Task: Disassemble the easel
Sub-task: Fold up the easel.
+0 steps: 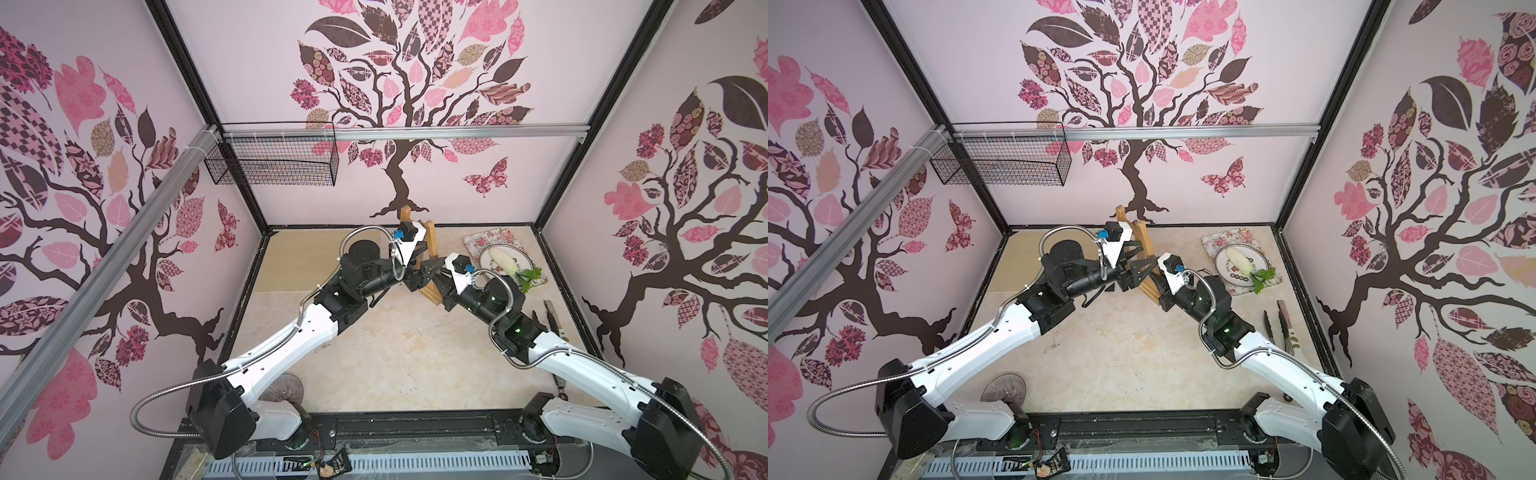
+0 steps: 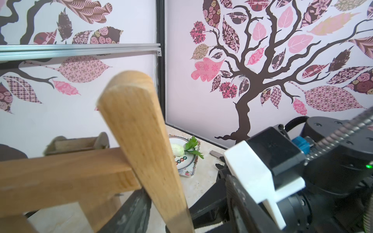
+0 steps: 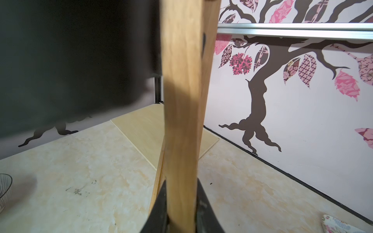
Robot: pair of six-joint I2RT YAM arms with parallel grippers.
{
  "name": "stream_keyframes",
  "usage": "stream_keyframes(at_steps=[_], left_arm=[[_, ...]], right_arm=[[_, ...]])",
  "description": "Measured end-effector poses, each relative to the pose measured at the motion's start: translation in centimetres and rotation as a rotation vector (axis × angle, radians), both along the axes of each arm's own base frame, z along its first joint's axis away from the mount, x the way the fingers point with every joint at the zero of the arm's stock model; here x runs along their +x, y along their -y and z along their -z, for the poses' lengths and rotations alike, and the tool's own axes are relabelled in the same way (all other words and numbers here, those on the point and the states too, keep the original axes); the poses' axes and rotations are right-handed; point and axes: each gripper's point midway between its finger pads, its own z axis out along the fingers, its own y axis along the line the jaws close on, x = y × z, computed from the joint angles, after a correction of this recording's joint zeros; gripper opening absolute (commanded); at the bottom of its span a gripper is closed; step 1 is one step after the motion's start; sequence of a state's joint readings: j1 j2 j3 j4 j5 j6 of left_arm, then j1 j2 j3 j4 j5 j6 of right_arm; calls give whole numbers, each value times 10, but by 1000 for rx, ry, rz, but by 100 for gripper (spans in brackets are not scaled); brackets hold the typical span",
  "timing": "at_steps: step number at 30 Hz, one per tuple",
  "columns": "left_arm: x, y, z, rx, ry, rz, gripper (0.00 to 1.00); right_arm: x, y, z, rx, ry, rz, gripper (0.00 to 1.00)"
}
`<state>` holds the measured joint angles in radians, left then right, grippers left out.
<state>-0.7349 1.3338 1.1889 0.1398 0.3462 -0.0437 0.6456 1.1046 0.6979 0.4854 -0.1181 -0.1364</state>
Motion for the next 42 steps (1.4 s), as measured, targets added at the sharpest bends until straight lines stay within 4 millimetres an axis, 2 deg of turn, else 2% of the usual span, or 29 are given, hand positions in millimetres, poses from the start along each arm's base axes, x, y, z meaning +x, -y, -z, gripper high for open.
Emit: stream_keyframes(at_steps=[4,9,13,16,19,21,23,34,42], left_arm=[[-1,-16,0,24,-13,5,73],[2,-50,0,60,-20,-34,81],[-4,-68,-5,87,-2,-53,85],[-1,-84,-6,96,-2,-73,86],[12,-106,-4,94,-21,-107,86],[20,-121,-3,88,-36,-129,87],[21,-127,-4,81,-39,-124,88],[-5,-103,2,70,-47,138,86],[-12,-89,-17,3,-63,286,79]], right_arm=[[-3,-2,8,-38,-9,-23,0],[-7,-5,20,-98,-17,-59,0],[-11,-6,28,-125,-36,-100,0],[-10,-2,27,-114,-40,-135,0],[-9,3,24,-94,-51,-164,0],[-8,5,18,-80,-47,-183,0],[-9,5,12,-72,-36,-206,0],[-40,-12,-7,-55,8,-406,0],[-52,-17,-25,-40,48,-486,0]])
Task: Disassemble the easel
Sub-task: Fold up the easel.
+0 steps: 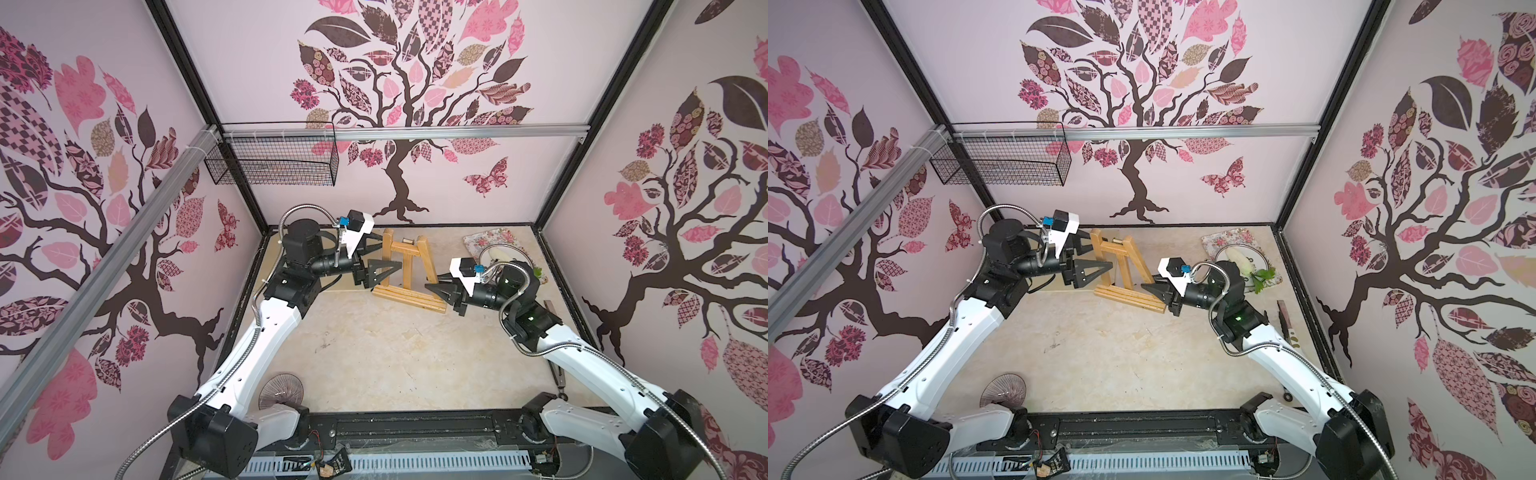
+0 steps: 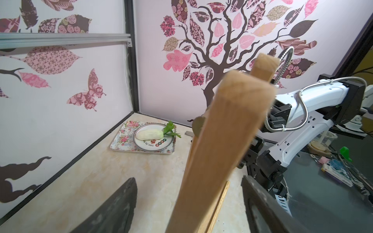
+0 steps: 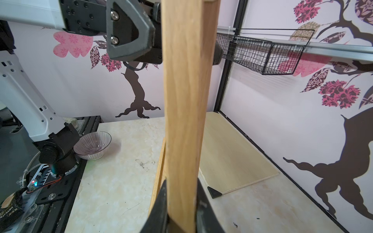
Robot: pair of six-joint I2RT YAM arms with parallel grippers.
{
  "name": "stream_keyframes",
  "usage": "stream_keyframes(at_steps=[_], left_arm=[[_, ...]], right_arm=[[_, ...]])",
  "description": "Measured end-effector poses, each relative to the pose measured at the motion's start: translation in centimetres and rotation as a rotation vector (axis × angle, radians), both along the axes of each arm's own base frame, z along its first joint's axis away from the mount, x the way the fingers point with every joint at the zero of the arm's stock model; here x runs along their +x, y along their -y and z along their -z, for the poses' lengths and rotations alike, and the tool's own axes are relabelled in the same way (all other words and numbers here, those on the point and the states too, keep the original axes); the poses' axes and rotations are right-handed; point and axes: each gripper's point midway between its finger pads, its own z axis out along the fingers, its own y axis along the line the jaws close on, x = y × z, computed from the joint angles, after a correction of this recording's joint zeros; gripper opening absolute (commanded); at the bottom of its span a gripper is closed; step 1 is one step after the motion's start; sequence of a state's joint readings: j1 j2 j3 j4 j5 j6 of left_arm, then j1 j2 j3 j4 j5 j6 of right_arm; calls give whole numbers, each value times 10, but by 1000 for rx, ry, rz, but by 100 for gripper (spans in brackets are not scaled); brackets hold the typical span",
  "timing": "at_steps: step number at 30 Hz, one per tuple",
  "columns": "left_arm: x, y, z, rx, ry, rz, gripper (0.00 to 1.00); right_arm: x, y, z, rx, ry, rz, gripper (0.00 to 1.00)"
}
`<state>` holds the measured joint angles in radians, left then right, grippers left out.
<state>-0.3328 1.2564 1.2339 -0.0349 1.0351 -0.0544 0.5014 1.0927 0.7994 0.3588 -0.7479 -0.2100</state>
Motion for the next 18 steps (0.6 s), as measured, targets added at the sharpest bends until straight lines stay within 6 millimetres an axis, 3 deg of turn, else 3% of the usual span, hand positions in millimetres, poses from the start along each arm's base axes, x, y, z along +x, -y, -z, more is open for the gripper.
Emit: stream_keyframes(at_steps=[7,18], left_arm=[[-16,17,-17,-29,-14,124,62],[-26,19,-23,-14,67,182,0]], right_arm=[[-1,-5,6,-25,-8,-38,0],[-8,-13,12,-42,-70,-129,0]])
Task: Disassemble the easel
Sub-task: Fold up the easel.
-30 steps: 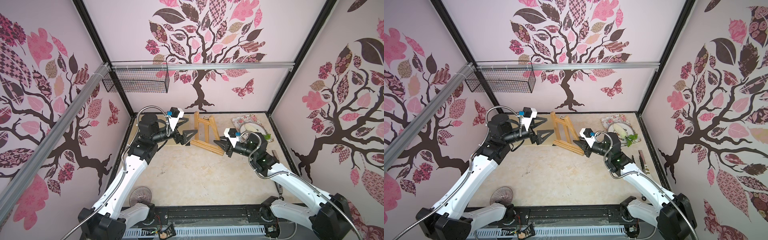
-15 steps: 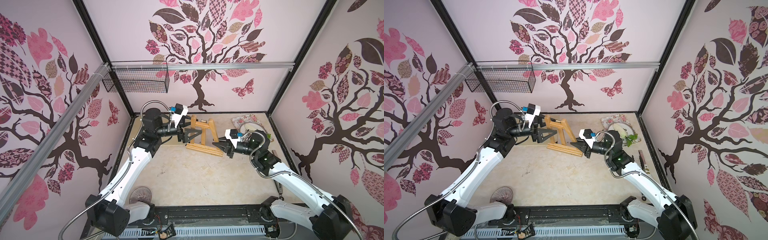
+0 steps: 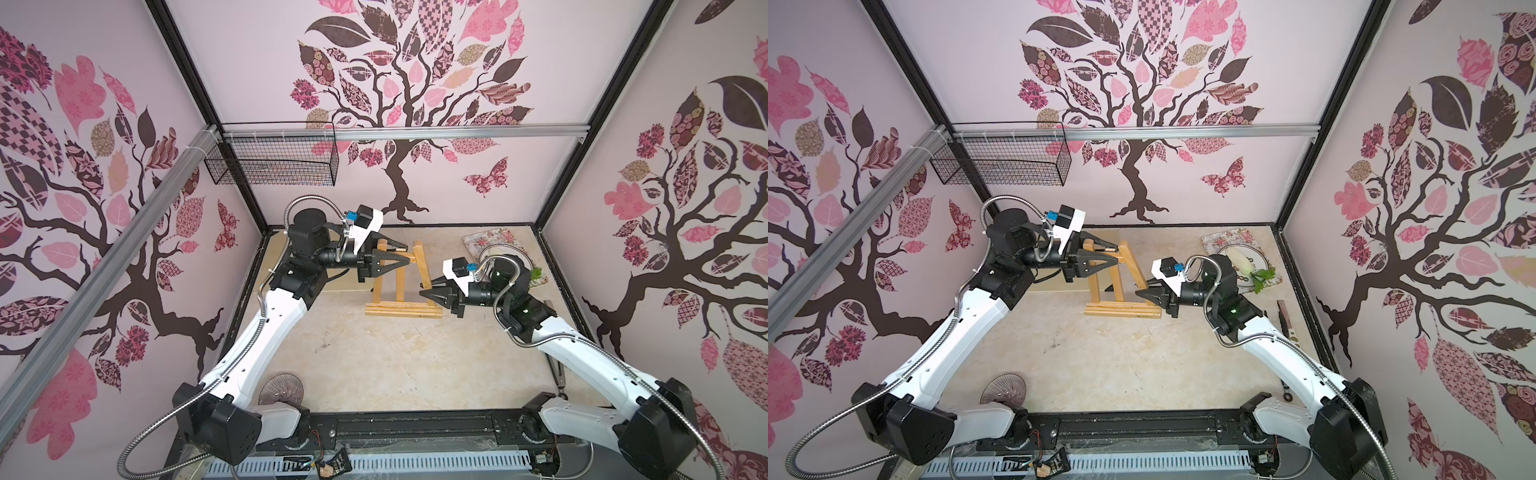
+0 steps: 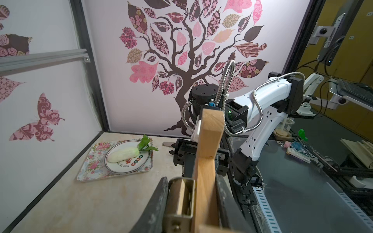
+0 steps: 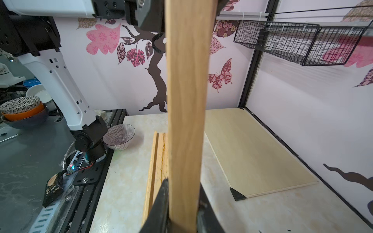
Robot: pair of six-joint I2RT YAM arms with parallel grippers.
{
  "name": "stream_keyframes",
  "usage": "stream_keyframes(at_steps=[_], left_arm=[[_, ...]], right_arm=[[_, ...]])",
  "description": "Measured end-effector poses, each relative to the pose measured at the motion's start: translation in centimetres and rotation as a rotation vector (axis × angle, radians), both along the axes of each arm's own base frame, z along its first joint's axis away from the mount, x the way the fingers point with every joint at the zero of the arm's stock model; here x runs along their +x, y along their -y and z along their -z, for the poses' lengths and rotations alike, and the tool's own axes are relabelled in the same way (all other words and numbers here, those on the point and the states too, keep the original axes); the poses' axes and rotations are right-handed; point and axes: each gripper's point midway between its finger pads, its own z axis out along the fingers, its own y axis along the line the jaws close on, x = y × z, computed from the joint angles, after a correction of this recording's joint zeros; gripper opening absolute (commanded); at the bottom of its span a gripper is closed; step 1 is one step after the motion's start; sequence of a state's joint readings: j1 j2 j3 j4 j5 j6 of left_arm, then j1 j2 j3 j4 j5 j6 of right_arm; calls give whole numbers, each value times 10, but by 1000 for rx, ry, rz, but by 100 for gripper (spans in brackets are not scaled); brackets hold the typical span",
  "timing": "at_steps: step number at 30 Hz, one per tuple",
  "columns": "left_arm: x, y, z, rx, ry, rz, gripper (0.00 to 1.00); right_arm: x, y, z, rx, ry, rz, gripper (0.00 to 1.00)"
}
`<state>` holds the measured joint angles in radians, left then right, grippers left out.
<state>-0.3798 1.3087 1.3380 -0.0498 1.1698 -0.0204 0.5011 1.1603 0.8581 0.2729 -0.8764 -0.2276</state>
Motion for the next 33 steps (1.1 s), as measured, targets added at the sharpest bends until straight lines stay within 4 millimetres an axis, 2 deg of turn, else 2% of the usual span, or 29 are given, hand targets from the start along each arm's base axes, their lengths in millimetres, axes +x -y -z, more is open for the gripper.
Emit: stream_keyframes(at_steps=[2,5,7,12,17,20,27,33], left_arm=[[0,0,2,8,0,-5,0],[2,-1,5,16,-4,-19,0],[8,-1,8,27,-29,-56,0],[23,-1,22,55,-129,-125,0],[42,2,40,73,-245,-174,0],[58,6,59,93,-328,-200,0],[97,8,111,146,-511,-268,0],[124,14,171,214,-673,-301,0]], right_arm=[[1,0,2,-3,-5,1,1],[3,-1,5,-7,-12,5,28],[11,1,3,-3,6,50,38],[28,7,-7,26,72,156,57],[34,19,4,26,62,249,72],[30,28,8,30,58,296,77],[22,53,3,63,58,419,79],[39,67,14,38,-44,542,79]])
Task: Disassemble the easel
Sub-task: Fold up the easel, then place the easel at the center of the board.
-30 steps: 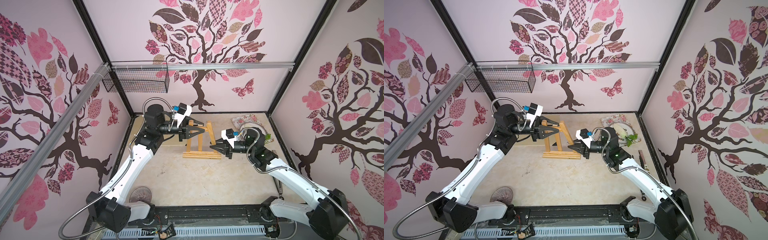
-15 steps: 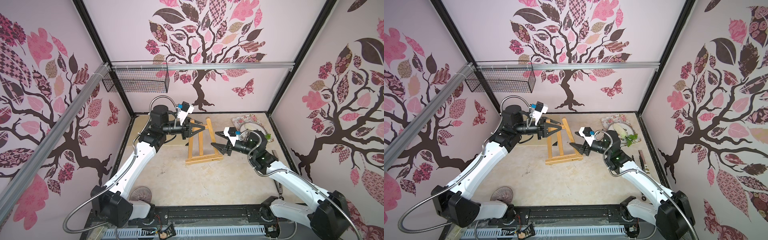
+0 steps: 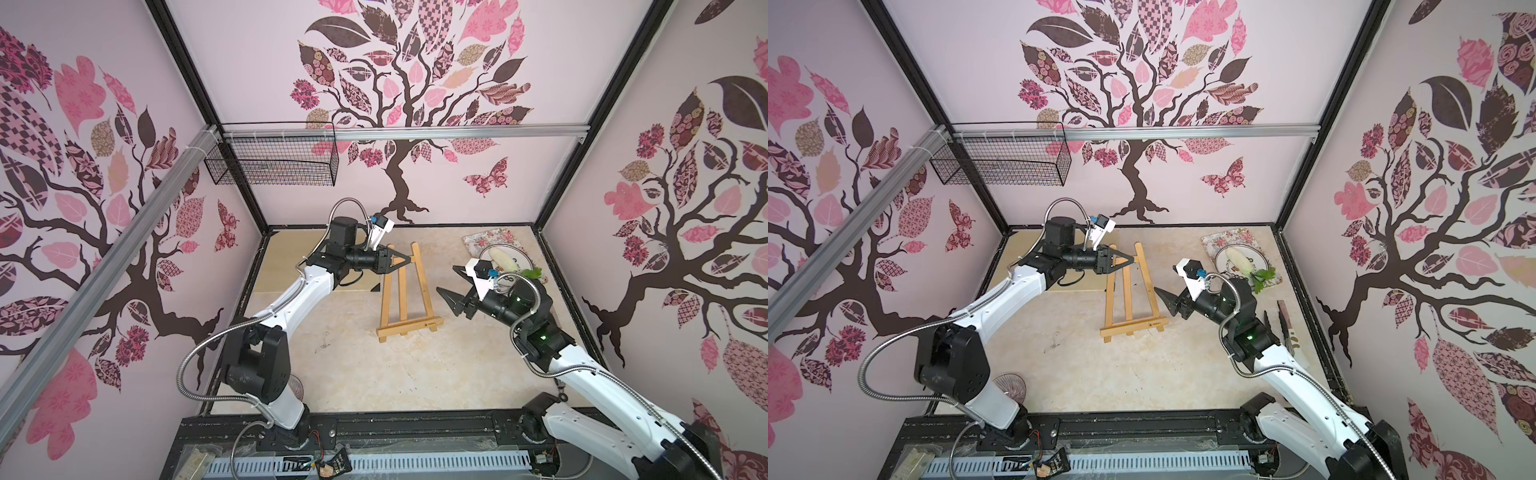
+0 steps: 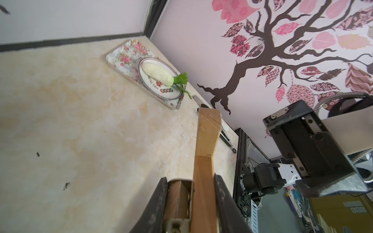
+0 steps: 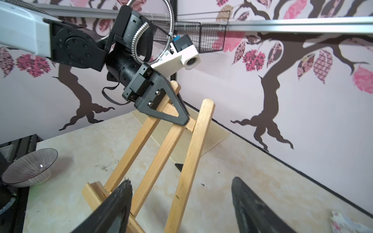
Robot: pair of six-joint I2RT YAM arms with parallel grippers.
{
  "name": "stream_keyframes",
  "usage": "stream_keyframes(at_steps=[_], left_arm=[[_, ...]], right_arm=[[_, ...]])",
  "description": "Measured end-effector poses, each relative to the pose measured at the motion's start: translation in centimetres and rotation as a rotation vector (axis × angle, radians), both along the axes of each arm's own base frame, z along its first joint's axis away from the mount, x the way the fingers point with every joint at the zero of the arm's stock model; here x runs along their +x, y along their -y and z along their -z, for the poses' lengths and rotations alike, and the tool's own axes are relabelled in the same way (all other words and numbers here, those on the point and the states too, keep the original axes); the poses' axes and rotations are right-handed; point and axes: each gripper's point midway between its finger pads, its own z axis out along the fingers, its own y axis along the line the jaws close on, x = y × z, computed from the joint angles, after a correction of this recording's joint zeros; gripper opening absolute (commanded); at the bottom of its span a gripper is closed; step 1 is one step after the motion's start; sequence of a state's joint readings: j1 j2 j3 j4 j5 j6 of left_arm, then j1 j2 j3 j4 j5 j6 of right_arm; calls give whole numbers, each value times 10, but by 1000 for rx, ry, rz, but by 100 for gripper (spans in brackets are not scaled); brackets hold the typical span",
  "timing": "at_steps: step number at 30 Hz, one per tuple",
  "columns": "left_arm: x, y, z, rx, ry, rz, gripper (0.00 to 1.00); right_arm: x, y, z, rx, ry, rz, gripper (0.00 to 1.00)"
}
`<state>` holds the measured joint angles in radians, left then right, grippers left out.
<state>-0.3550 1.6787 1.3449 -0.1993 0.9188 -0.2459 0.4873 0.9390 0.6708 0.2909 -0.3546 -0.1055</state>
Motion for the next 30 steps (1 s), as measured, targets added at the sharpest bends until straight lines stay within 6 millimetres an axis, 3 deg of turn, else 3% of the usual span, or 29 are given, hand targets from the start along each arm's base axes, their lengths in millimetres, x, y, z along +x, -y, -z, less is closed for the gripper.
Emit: stream_keyframes(at_steps=[4,7,15,24,30], left_arm=[[21,8,39,27,-102,-5,0],[38,14,55,34,-137,0,0],[96,32,57,-1,-118,28,0],[169,32,76,-59,-89,34,0],[190,27,101,-107,-156,39,0]], right_arm=[[26,8,8,-11,-100,105,79],[45,20,16,1,-173,182,79],[91,49,53,34,-357,354,78],[125,51,91,25,-455,410,78],[151,47,117,9,-498,425,78]])
